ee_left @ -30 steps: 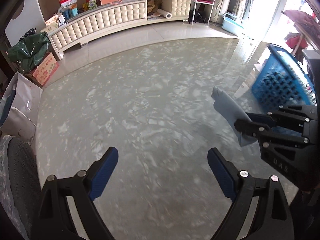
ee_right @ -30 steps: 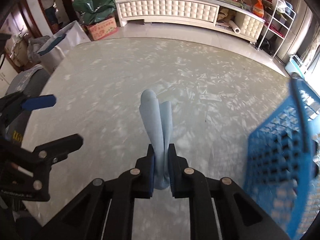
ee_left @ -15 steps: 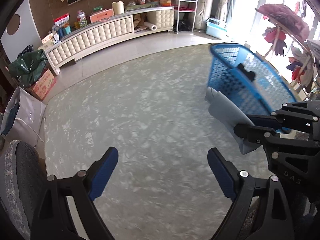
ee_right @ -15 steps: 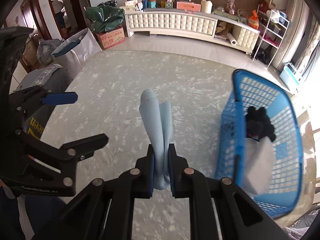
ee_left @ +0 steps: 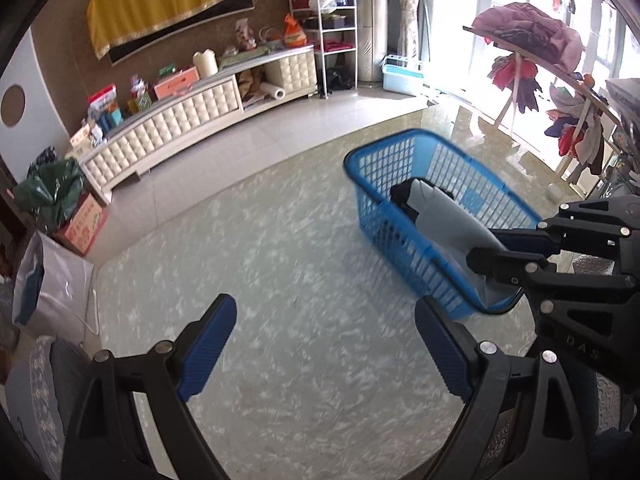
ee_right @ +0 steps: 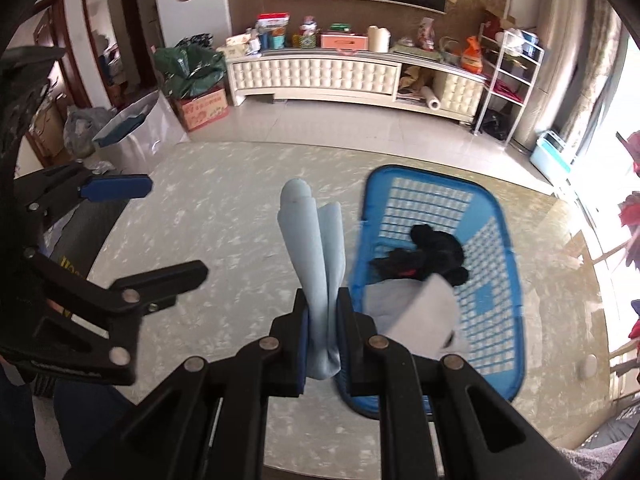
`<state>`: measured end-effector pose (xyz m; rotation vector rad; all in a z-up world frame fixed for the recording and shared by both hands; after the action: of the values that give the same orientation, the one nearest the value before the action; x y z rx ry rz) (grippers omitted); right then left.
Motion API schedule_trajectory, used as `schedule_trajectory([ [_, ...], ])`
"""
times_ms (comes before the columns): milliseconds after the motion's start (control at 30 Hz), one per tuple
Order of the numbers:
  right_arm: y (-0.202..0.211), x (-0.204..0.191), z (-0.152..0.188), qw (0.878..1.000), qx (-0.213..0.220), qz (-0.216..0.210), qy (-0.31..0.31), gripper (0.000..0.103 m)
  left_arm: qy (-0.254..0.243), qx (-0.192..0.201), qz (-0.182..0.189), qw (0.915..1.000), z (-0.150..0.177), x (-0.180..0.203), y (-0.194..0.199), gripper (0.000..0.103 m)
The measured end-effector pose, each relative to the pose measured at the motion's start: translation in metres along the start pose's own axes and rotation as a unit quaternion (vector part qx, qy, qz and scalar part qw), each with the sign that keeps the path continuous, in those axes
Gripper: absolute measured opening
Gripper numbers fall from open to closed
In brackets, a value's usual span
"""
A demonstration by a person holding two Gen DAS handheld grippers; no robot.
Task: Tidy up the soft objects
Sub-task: 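Carry the light blue cloth into the basket and open the right tool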
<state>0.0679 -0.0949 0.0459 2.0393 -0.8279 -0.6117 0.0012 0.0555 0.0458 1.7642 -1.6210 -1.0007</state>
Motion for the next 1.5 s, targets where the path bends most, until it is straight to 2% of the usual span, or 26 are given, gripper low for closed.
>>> schedule_trajectory([
  [233, 0.001, 0.047, -0.008, 0.999, 0.006, 0.030, -0.027, 0.012, -0.013, 0.016, 0.002, 0.9998, -0.029, 0.010, -0.012, 0.090],
  [467, -0.011, 0.072, -0.013, 0.997, 0.006, 0.047, -0.055, 0.012, -0.024, 0.012, 0.022, 0.9994, -0.049, 0.024, -0.040, 0.090],
  [700, -0.035, 0.092, -0.013, 0.995, -0.018, 0.057, -0.081, 0.012, -0.037, 0.007, 0.048, 0.9981, -0.068, 0.040, -0.071, 0.090],
  [1100, -0.082, 0.103, -0.018, 0.991, -0.063, 0.069, -0.100, 0.012, -0.048, -0.016, 0.069, 0.9963, -0.085, 0.056, -0.114, 0.090],
  [1167, -0.084, 0.101, -0.016, 0.990, -0.068, 0.063, -0.103, 0.017, -0.052, -0.017, 0.069, 0.9961, -0.085, 0.057, -0.116, 0.090],
  [1200, -0.084, 0.101, -0.015, 0.990, -0.069, 0.066, -0.102, 0.022, -0.054, -0.017, 0.068, 0.9960, -0.085, 0.058, -0.117, 0.090],
  [1300, -0.082, 0.101, -0.014, 0.991, -0.065, 0.073, -0.093, 0.027, -0.060, -0.017, 0.070, 0.9956, -0.086, 0.060, -0.117, 0.090],
  [1367, -0.081, 0.098, -0.017, 0.991, -0.062, 0.074, -0.089, 0.037, -0.062, -0.018, 0.068, 0.9956, -0.086, 0.061, -0.118, 0.090],
  [1400, -0.080, 0.097, -0.019, 0.992, -0.060, 0.074, -0.087, 0.050, -0.062, -0.018, 0.068, 0.9956, -0.087, 0.061, -0.118, 0.090],
  [1433, -0.080, 0.096, -0.019, 0.992, -0.059, 0.069, -0.086, 0.058, -0.062, -0.018, 0.069, 0.9955, -0.087, 0.061, -0.118, 0.090],
  [1500, -0.080, 0.094, -0.017, 0.993, -0.059, 0.067, -0.082, 0.067, -0.061, -0.016, 0.072, 0.9954, -0.087, 0.060, -0.116, 0.090],
])
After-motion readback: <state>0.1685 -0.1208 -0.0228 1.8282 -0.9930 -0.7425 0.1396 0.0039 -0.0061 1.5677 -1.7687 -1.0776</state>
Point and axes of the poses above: each gripper's, at about its wrist camera, not at the fingertips, and y roughly against the way its jaws point, x to its right, z to its underside, the point moved 1 cm from there along -y, roughly the way its jaws point, and after that the axes turned 10 degrees about -y, right-handed, at the moved point
